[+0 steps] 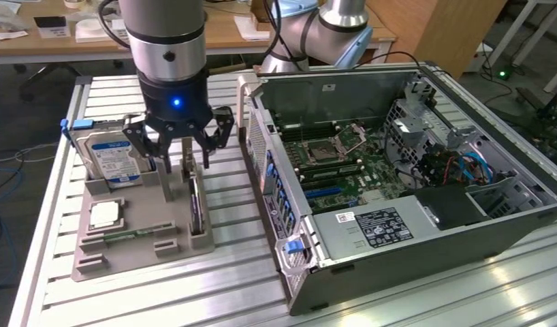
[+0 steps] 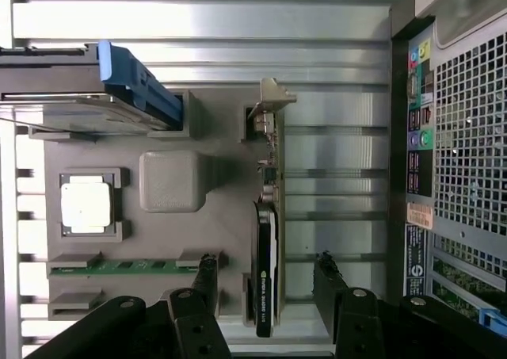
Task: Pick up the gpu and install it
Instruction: 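Pick up the gpu and move the gpu toward the slot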
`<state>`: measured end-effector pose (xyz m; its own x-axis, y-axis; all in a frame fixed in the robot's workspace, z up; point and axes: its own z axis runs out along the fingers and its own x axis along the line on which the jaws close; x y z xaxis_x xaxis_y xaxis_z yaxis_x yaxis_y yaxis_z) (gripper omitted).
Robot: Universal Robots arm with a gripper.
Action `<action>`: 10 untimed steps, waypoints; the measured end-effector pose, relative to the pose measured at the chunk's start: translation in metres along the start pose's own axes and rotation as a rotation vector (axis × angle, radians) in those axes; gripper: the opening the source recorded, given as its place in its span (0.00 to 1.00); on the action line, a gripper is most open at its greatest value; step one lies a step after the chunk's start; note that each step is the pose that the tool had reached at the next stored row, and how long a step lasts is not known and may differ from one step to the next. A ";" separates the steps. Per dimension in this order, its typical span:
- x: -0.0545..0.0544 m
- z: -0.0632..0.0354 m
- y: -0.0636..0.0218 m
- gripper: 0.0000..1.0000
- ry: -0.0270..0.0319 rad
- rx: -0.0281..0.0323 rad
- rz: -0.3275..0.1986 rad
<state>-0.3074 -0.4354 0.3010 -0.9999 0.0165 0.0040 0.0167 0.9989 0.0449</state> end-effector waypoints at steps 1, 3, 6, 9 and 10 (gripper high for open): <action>0.000 0.0011 0.0000 0.61 0.0001 0.0001 0.000; 0.000 0.0039 -0.0002 0.61 0.0000 0.0001 0.000; 0.000 0.0080 -0.0004 0.61 0.0001 0.0002 0.000; 0.000 0.0119 -0.0008 0.61 0.0002 0.0002 0.000; 0.000 0.0134 -0.0009 0.61 0.0001 0.0001 0.000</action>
<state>-0.3074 -0.4356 0.2876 -0.9999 0.0165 0.0040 0.0166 0.9989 0.0448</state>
